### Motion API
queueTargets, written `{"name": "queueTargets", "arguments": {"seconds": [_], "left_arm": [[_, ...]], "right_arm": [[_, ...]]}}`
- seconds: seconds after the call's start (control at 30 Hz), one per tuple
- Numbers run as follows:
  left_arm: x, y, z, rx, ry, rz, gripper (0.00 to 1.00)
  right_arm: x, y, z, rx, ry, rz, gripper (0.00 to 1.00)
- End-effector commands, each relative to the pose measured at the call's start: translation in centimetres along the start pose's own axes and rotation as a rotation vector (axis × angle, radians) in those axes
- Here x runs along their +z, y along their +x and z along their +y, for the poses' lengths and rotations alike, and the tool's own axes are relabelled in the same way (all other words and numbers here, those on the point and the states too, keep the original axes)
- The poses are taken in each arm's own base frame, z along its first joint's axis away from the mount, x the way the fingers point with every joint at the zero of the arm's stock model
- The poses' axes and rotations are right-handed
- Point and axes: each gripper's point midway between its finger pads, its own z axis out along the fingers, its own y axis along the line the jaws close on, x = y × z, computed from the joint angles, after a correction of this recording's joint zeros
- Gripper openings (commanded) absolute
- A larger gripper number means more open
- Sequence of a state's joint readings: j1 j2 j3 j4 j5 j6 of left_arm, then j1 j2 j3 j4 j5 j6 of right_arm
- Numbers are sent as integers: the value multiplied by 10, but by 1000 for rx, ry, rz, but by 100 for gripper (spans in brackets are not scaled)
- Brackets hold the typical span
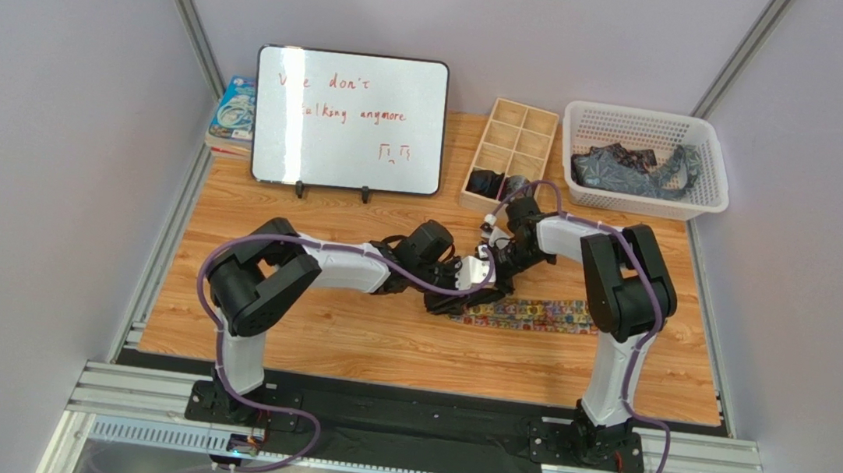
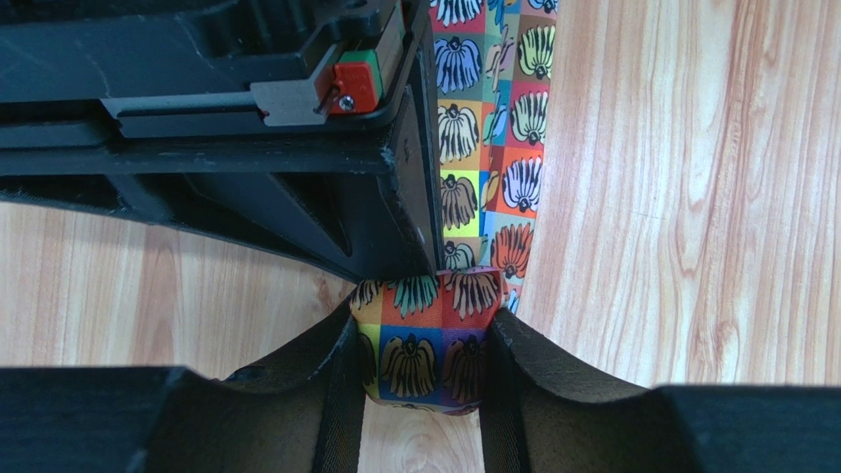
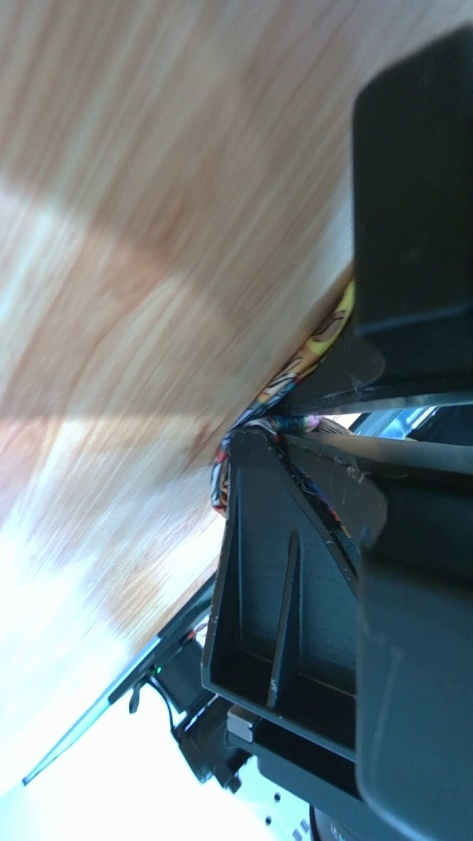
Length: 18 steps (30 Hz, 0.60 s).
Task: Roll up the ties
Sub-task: Roll the tie at the center of the board.
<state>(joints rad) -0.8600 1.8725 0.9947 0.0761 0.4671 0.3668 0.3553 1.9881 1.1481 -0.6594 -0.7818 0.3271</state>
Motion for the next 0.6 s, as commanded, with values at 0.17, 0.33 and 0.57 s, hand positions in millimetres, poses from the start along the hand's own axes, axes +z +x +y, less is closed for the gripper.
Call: {"name": "queueTargets", "arguments": {"seconds": [0.17, 0.33, 0.57], "left_arm": [[11, 94, -36, -66, 110, 335, 20], [12, 94, -36, -60, 115, 349, 19], [11, 97, -37, -54, 124, 357, 19]], "right_arm": [[-45, 2, 15, -86, -48, -70, 29], [-51, 3, 17, -69, -73, -79, 31], [-61, 8, 30, -76, -119, -98, 34]]}}
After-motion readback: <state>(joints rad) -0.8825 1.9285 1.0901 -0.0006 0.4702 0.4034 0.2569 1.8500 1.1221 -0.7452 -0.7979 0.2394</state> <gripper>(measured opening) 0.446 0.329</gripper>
